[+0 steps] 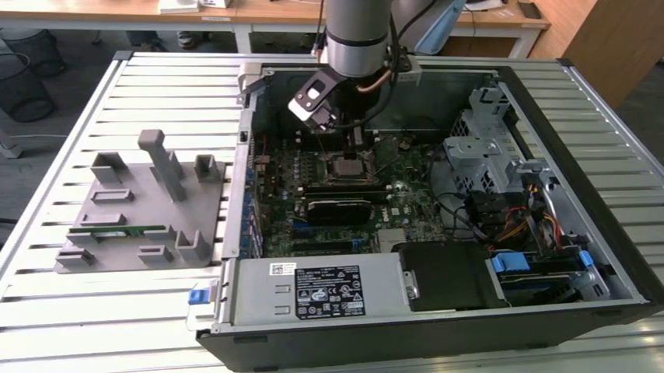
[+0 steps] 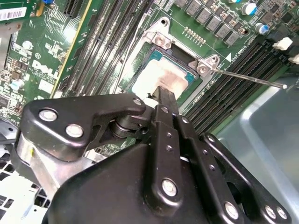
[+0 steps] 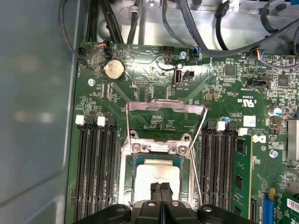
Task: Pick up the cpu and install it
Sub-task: 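Place the cpu into insertion slot, then close the cpu cover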
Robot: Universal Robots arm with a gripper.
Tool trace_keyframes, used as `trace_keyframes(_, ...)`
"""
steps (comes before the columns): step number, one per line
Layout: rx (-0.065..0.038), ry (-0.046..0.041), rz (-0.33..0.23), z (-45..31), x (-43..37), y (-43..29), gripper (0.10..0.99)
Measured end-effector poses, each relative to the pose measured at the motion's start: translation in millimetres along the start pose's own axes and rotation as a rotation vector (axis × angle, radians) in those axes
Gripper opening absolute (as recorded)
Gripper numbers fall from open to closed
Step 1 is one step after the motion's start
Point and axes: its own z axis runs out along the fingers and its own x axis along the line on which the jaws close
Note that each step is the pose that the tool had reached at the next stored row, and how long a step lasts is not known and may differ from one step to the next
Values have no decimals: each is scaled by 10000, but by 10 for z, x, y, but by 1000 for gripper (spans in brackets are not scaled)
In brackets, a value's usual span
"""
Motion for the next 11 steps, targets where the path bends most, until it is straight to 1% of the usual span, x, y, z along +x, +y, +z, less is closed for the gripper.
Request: trace_keyframes(11, 1, 0, 1, -118, -1, 6, 106)
